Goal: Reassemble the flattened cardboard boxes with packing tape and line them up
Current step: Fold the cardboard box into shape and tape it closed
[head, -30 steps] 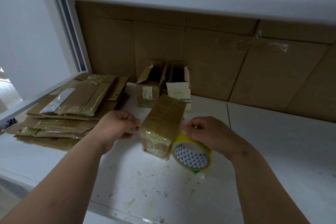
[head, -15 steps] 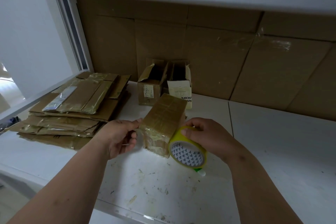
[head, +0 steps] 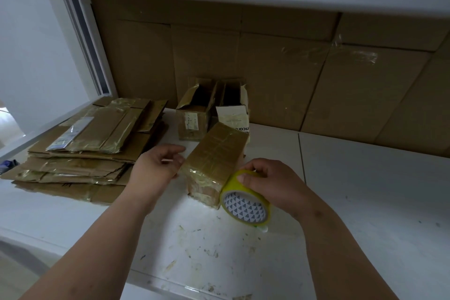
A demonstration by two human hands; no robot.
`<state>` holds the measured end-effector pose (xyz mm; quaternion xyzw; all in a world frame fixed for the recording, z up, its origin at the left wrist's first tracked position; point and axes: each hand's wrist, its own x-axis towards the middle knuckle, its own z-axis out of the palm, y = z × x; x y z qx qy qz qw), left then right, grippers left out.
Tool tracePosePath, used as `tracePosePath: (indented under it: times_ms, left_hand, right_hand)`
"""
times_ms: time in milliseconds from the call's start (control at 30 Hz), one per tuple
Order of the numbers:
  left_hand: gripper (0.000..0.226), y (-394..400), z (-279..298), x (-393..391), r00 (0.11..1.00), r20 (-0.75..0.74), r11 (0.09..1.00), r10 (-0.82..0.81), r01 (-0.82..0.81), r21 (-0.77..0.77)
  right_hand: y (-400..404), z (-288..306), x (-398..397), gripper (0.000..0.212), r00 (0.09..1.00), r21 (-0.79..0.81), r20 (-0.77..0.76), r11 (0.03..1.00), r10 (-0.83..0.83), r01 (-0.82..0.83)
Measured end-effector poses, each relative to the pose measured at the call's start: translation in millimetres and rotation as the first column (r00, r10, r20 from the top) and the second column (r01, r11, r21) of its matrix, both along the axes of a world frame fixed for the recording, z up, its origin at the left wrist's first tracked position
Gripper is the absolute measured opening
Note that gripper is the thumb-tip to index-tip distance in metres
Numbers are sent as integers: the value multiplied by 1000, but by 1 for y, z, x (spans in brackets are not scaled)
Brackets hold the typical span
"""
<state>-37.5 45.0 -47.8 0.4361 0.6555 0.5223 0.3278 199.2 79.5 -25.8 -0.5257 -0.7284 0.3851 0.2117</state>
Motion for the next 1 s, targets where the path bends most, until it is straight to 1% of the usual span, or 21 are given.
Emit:
tracePosePath:
  times_ms: [67, 133, 233, 300, 367, 433, 500, 600, 633, 700, 800, 867, 933, 1000]
  left_hand:
    - [25, -2, 2, -1, 996, 15, 995, -89, 88, 38]
    - [25, -6, 4, -3, 985, 31, 985, -172, 172, 22]
    - [25, -6, 9, -11, 972, -25, 973, -233, 233, -11]
    - [29, -7, 14, -13, 953, -50, 954, -298, 296, -51]
    - [33, -7, 17, -13, 938, -77, 939, -339, 333, -80]
    - [30, -6, 18, -11, 938, -161, 951, -308, 301, -70]
    - [21, -3, 17, -9, 927, -280, 969, -248, 244, -51]
    - [10, 0, 16, -5, 890, -404, 976, -213, 211, -48]
    - [10, 1, 16, -5, 872, -444, 977, -206, 208, -43]
    - [10, 2, 16, -5, 830, -529, 980, -179, 198, -20]
    - [12, 3, 13, -3, 772, -625, 986, -115, 167, 25]
    - [14, 4, 9, -2, 747, -661, 987, -72, 147, 59]
    - [16, 4, 5, -1, 747, -664, 988, -39, 129, 87]
    - [18, 6, 2, 2, 754, -657, 990, -10, 101, 102]
  right_hand:
    - [1, 1, 0, 19, 1000, 19, 15, 1000, -11, 11]
    - [2, 1, 2, 20, 1000, 37, 21, 999, -21, 20]
    - [0, 1, 1, 23, 1000, 42, 31, 999, -2, 1]
    - [-1, 2, -4, 26, 997, 75, 76, 997, 1, -7]
    - [-1, 4, -10, 23, 984, 130, 176, 991, -3, -21]
    - [-2, 3, -15, 18, 958, 203, 287, 978, -16, -44]
    - [-4, 2, -20, 9, 935, 275, 350, 961, -60, -41]
    - [-9, 2, -25, 35, 891, 343, 434, 939, -133, -26]
    - [-9, 4, -27, 40, 868, 372, 473, 927, -150, -43]
    - [-9, 9, -32, 41, 831, 409, 532, 909, -161, -85]
    - [-8, 11, -40, 38, 848, 399, 510, 913, -141, -88]
    - [-8, 6, -43, 40, 860, 391, 493, 916, -132, -84]
    - [-9, 0, -46, 42, 866, 391, 484, 917, -130, -81]
    - [-9, -3, -48, 39, 873, 389, 469, 919, -133, -70]
